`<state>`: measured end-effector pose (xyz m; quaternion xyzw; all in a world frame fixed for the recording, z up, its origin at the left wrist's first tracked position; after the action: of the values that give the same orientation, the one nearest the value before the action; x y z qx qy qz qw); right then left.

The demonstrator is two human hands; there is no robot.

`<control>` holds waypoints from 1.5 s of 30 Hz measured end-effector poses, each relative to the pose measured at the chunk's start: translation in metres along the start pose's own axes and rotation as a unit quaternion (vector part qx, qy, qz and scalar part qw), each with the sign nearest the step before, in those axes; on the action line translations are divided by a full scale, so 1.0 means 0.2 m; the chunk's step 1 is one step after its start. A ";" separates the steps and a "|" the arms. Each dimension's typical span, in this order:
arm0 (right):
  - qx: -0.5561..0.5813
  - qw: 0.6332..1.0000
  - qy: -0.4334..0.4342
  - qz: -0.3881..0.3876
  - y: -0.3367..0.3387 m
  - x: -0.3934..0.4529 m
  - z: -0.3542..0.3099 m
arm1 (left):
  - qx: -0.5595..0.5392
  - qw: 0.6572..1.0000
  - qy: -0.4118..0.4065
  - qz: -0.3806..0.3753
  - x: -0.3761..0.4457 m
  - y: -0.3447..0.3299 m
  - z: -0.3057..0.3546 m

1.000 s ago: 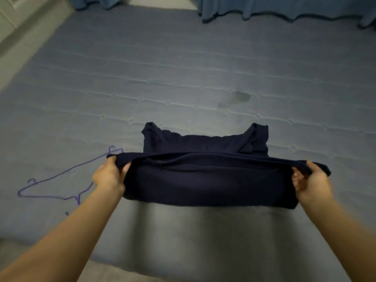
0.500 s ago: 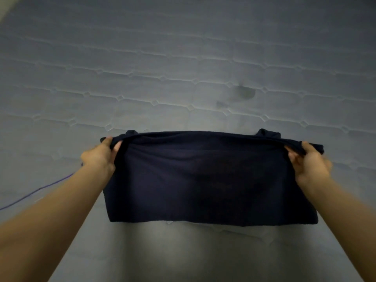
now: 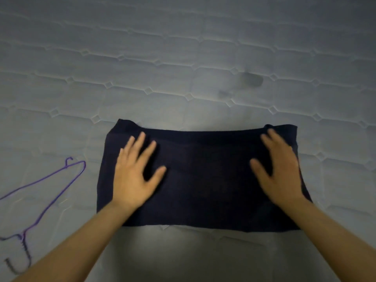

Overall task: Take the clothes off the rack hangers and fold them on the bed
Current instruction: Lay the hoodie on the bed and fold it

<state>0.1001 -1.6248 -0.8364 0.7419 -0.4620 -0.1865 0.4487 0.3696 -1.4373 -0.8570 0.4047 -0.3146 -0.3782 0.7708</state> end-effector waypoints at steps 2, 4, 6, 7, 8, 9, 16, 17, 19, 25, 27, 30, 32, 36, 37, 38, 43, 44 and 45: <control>-0.119 0.987 0.085 -0.059 -0.10 -0.05 -0.03 | 0.101 0.992 -0.022 -0.068 -0.06 -0.08 0.00; -0.231 0.961 0.087 -0.123 -0.20 -0.06 0.01 | 0.185 0.974 -0.012 -0.129 -0.08 -0.16 -0.05; -0.289 0.944 0.025 -0.156 -0.25 -0.03 0.09 | 0.214 0.964 0.004 -0.159 -0.08 -0.22 -0.10; -0.305 0.938 0.002 -0.163 -0.27 0.01 0.13 | 0.219 0.962 0.013 -0.163 -0.07 -0.25 -0.13; -0.315 0.933 -0.012 -0.173 -0.29 0.04 0.16 | 0.222 0.962 0.022 -0.158 -0.06 -0.26 -0.15; -0.323 0.928 -0.018 -0.183 -0.31 0.09 0.19 | 0.221 0.964 0.036 -0.147 -0.05 -0.27 -0.17; -0.298 0.934 -0.019 -0.198 -0.45 0.25 0.34 | 0.199 0.969 0.097 -0.110 0.01 -0.37 -0.32; -0.294 0.937 -0.015 -0.189 -0.47 0.25 0.36 | 0.197 0.970 0.095 -0.105 0.01 -0.39 -0.33; -0.280 0.944 -0.008 -0.176 -0.50 0.25 0.38 | 0.193 0.973 0.086 -0.097 0.01 -0.42 -0.35; -0.253 0.956 0.004 -0.148 -0.55 0.25 0.41 | 0.182 0.978 0.072 -0.074 0.01 -0.45 -0.39; -0.256 0.955 0.005 -0.151 -0.55 0.25 0.41 | 0.180 0.978 0.074 -0.075 0.01 -0.45 -0.39; -0.278 0.945 -0.001 -0.170 -0.53 0.26 0.38 | 0.179 0.977 0.084 -0.084 0.02 -0.43 -0.38; -0.331 0.928 0.004 -0.169 -0.49 0.25 0.33 | 0.187 0.973 0.091 -0.095 0.03 -0.39 -0.35; -0.288 0.950 0.047 -0.107 -0.40 0.10 0.10 | 0.163 0.980 0.092 -0.060 0.02 -0.29 -0.14; -0.257 0.958 0.078 -0.101 -0.40 0.04 0.03 | 0.140 0.986 0.077 -0.051 -0.02 -0.28 -0.05; -0.236 0.960 0.114 -0.098 -0.39 -0.03 -0.03 | 0.122 0.990 0.048 -0.057 -0.07 -0.28 0.03; -0.248 0.947 0.168 -0.116 -0.43 -0.22 -0.09 | 0.192 0.965 -0.092 -0.152 -0.23 -0.45 0.12; -0.253 0.945 0.156 -0.138 -0.47 -0.25 -0.06 | 0.202 0.962 -0.086 -0.160 -0.24 -0.48 0.10; -0.259 0.942 0.143 -0.160 -0.50 -0.27 -0.02 | 0.210 0.960 -0.083 -0.166 -0.23 -0.51 0.09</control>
<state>0.1280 -1.5588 -0.9262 0.6834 -0.2036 -0.2611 0.6507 0.2980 -1.4440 -0.9443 0.5713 -0.3782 -0.4581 0.5663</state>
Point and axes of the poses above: each hand's wrist, its own x-axis towards the middle knuckle, its own y-axis out of the back of the hand, z = x × y, the point moved 3 cm from there along x, towards the middle knuckle, and after that the axes turned 6 degrees about z, right-handed, at the moved point
